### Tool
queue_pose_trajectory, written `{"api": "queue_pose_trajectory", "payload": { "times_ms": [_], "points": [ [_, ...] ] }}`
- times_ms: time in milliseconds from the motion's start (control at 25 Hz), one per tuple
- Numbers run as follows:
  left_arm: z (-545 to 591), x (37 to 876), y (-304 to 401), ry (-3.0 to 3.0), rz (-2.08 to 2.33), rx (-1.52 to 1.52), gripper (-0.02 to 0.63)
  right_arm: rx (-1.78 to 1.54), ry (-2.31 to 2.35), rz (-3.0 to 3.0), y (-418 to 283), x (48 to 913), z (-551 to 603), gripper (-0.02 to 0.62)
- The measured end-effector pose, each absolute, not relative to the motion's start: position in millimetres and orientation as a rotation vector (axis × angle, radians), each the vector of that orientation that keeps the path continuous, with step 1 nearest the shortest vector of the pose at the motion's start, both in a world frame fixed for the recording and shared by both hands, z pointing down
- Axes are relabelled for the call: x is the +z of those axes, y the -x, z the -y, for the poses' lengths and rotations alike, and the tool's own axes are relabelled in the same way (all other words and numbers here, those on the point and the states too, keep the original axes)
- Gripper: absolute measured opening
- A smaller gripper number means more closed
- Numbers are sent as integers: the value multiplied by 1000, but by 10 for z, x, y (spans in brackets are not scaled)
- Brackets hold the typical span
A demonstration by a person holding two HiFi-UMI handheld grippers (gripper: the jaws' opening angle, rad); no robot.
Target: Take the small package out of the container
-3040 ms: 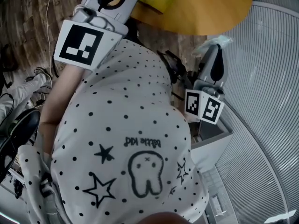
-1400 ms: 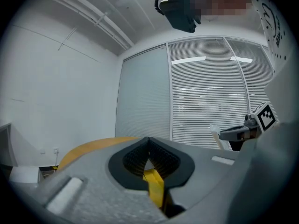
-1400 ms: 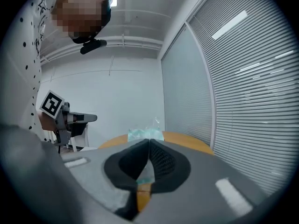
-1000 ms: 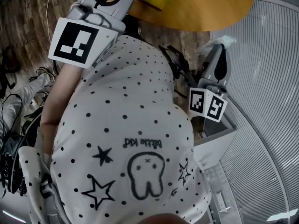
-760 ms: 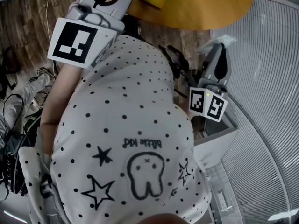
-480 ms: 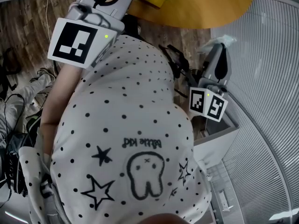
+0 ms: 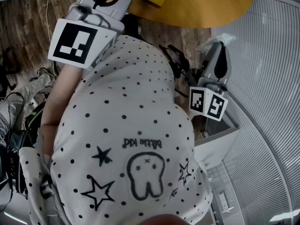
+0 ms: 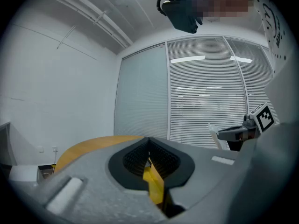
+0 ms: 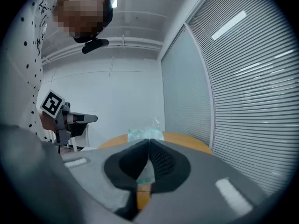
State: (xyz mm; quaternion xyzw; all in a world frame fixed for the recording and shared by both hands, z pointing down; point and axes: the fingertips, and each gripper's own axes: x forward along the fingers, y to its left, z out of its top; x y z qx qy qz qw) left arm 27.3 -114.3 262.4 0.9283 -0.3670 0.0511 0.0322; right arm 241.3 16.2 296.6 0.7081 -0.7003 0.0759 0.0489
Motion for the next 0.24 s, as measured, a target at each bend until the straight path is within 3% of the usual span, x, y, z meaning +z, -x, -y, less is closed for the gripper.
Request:
{"api": "queue_pose_trajectory", "payload": {
  "times_ms": [240],
  "points": [
    [1125, 2632, -286, -2862, 1120, 157, 3, 236, -2150, 2137, -2410, 2980, -158, 5]
  ]
}}
